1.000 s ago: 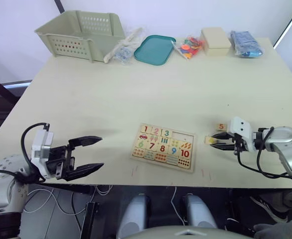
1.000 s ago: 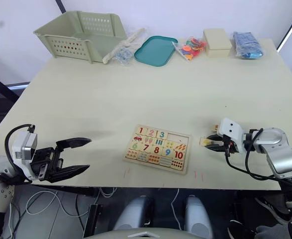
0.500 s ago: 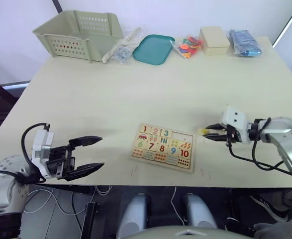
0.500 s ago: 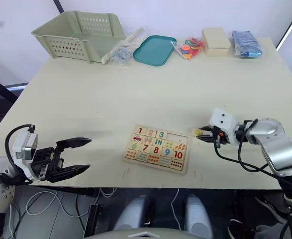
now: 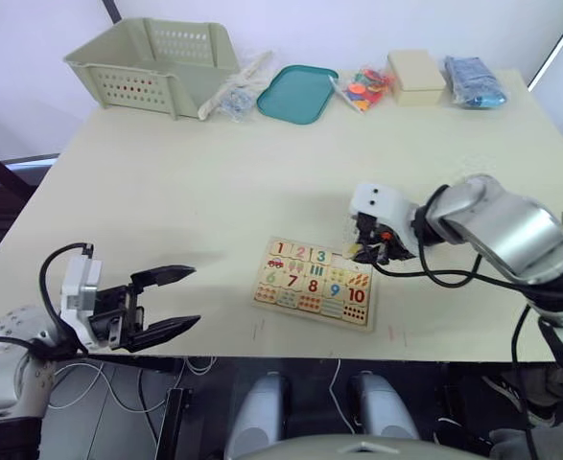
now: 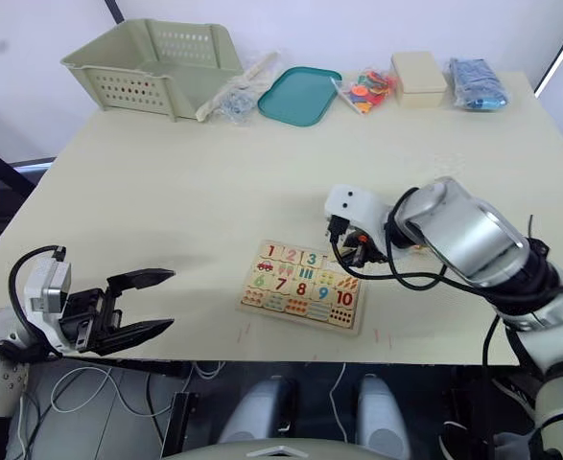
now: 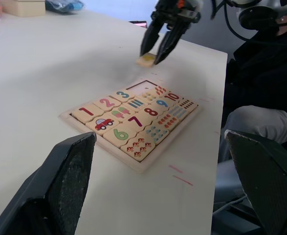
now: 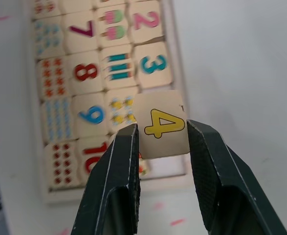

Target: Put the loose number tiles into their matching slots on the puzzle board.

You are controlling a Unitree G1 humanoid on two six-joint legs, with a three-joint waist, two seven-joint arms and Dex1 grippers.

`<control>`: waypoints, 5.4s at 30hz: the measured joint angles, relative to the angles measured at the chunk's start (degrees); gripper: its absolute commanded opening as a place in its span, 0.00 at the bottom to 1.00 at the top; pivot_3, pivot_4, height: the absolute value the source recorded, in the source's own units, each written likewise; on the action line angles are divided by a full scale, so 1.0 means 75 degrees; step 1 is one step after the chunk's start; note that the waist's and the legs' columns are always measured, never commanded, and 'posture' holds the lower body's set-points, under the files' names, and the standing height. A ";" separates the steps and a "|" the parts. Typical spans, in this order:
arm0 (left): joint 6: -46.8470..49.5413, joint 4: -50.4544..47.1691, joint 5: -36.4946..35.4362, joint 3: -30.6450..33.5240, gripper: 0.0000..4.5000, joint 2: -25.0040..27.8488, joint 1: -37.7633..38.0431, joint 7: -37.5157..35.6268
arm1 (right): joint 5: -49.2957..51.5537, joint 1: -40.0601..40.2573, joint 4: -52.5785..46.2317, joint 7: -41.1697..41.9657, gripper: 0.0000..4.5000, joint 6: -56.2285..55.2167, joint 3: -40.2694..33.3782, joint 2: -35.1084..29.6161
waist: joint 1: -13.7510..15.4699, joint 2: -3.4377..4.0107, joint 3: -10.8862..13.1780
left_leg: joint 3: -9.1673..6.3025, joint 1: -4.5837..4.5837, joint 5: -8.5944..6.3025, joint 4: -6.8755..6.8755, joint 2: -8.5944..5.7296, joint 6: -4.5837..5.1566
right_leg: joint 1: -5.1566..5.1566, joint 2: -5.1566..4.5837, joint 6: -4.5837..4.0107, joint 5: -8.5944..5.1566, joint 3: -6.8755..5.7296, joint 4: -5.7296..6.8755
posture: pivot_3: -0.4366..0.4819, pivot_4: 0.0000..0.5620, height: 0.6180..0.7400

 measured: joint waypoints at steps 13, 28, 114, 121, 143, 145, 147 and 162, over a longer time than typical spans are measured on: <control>-0.0031 -0.0150 -0.0224 0.0199 1.00 -0.0163 0.0215 0.0255 | -0.0003 0.0018 0.0630 -0.0608 0.20 -0.0461 0.0586 0.0376 | -0.0013 0.0000 0.0000 | 0.0001 0.0000 0.0000 -0.0002 -0.0003 0.0000 | -0.0003 0.0001 0.0001 0.0000 0.0000 0.0001 | 0.48 0.27 1.00; -0.0050 -0.0150 -0.0226 0.0201 1.00 -0.0163 0.0233 0.0290 | -0.0098 0.0128 0.0812 -0.0781 0.20 -0.0808 0.1112 0.0389 | -0.0020 0.0000 0.0000 | 0.0001 0.0000 0.0000 -0.0004 -0.0003 0.0000 | -0.0004 0.0003 0.0001 0.0000 0.0000 0.0001 | 0.48 0.27 1.00; -0.0170 -0.0299 -0.0213 0.0179 1.00 -0.0255 0.0361 0.0454 | -0.0949 0.0110 0.1488 -0.0170 0.20 -0.1576 0.1248 0.0916 | -0.0186 0.0001 0.0001 | 0.0000 0.0002 -0.0001 -0.0032 0.0007 -0.0002 | -0.0019 -0.0001 -0.0009 -0.0002 0.0003 -0.0005 | 0.48 0.27 1.00; -0.0167 -0.0299 -0.0214 0.0180 1.00 -0.0254 0.0370 0.0466 | -0.0975 0.0109 0.1490 -0.0110 0.20 -0.1776 0.1319 0.0875 | -0.0181 0.0001 0.0001 | 0.0001 0.0001 -0.0001 -0.0038 0.0004 -0.0002 | -0.0020 -0.0002 -0.0008 -0.0002 0.0002 -0.0008 | 0.48 0.27 1.00; -0.0166 -0.0299 -0.0215 0.0179 1.00 -0.0254 0.0435 0.0486 | -0.1110 0.0110 0.1475 0.0007 0.70 -0.1847 0.1378 0.0796 | -0.0179 0.0001 0.0001 | 0.0000 0.0002 -0.0001 -0.0041 0.0003 -0.0002 | -0.0021 -0.0002 -0.0008 -0.0001 0.0002 -0.0010 | 0.48 0.27 1.00; -0.0166 -0.0299 -0.0215 0.0178 1.00 -0.0254 0.0422 0.0486 | -0.1116 0.0110 0.1475 0.0002 0.70 -0.1839 0.1377 0.0784 | -0.0181 0.0001 0.0001 | 0.0000 0.0002 -0.0001 -0.0044 0.0003 -0.0002 | -0.0022 -0.0002 -0.0008 -0.0002 0.0002 -0.0011 | 0.48 0.27 1.00; -0.0166 -0.0299 -0.0215 0.0178 1.00 -0.0254 0.0414 0.0486 | -0.1110 0.0110 0.1475 0.0005 0.70 -0.1835 0.1377 0.0785 | -0.0181 0.0001 0.0001 | 0.0001 0.0002 -0.0001 -0.0045 0.0003 -0.0002 | -0.0022 -0.0002 -0.0008 -0.0002 0.0002 -0.0011 | 0.48 0.27 1.00; -0.0164 -0.0297 -0.0216 0.0176 1.00 -0.0252 0.0373 0.0495 | -0.0529 0.1270 0.0928 0.0006 0.70 -0.3125 -0.0395 0.0528 | -0.0149 -0.0001 0.0003 | 0.0003 0.0000 -0.0001 -0.0049 -0.0001 -0.0002 | -0.0021 -0.0003 -0.0006 -0.0001 0.0004 -0.0018 | 0.48 0.27 1.00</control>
